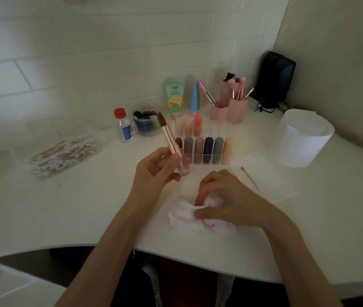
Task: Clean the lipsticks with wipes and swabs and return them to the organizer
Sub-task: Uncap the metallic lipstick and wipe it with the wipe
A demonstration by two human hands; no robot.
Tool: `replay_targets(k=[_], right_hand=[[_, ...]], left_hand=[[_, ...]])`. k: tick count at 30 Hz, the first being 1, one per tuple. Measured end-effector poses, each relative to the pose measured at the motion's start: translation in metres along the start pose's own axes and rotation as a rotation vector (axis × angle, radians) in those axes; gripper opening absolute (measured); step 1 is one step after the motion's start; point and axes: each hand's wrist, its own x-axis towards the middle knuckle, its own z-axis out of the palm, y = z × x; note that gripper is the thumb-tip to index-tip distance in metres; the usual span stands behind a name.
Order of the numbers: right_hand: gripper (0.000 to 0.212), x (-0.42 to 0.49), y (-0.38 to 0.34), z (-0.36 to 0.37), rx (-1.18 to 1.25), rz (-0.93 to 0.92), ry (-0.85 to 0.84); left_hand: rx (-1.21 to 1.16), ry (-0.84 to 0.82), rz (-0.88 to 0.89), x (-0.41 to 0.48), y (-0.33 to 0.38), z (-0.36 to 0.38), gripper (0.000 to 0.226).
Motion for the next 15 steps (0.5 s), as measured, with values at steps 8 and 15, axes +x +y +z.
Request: replay_targets(k=[8,15], right_hand=[[0.009,0.007,-0.006,-0.011,0.077,0.147,0.445],[0.009,0.010,-0.033,-0.011,0.708,0.136,0.595]], left_hand=[[-0.155,-0.335,-0.166,-0.005,0.004,0.001,0.029],[-0.082,-0.398,-0.151,-0.002,-0.003,0.001,0.048]])
